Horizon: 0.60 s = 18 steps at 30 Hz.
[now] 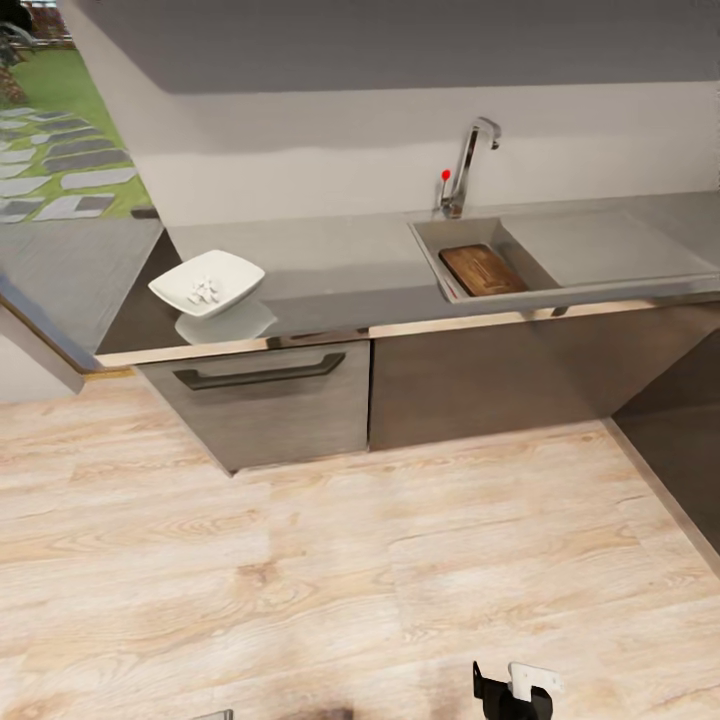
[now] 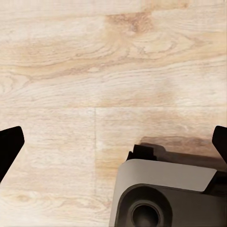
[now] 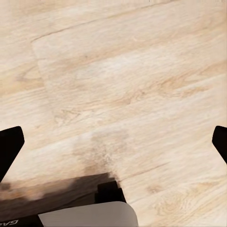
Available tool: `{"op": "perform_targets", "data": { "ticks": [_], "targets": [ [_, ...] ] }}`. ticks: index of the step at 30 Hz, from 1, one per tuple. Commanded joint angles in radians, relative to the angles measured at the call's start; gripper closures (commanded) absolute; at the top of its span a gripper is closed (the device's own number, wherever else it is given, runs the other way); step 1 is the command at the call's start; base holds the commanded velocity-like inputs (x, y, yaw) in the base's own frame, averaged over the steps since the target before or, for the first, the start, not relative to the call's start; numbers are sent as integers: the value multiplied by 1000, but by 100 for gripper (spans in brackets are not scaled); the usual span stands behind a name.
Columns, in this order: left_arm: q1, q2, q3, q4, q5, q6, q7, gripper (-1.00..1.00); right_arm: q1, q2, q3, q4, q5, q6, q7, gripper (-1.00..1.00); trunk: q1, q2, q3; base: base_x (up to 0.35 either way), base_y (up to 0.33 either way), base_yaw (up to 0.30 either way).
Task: In the kitchen, take the Vidalia onion out of the sink, dice it on the chopping board with the paring knife, put the diced onion into the bowl on the countertop, then place both the paring knife and the chopping board into the sink.
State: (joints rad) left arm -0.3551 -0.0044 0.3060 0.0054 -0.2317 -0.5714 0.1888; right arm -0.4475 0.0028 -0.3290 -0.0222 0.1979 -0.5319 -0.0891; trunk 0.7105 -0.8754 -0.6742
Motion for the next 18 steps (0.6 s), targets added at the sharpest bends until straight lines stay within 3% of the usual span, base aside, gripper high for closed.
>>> {"op": "perform_targets", "data": {
  "ticks": [1,18],
  "targets": [
    [0,0,4,1,-11,-2,8,-100,0,0,-4,0,11,-2,-8,-100,0,-1,1,0,0,0],
    [0,0,4,3,-11,-2,9,-100,0,0,-4,1,11,-2,-8,-100,0,-1,29,0,0,0]
  ]
}}
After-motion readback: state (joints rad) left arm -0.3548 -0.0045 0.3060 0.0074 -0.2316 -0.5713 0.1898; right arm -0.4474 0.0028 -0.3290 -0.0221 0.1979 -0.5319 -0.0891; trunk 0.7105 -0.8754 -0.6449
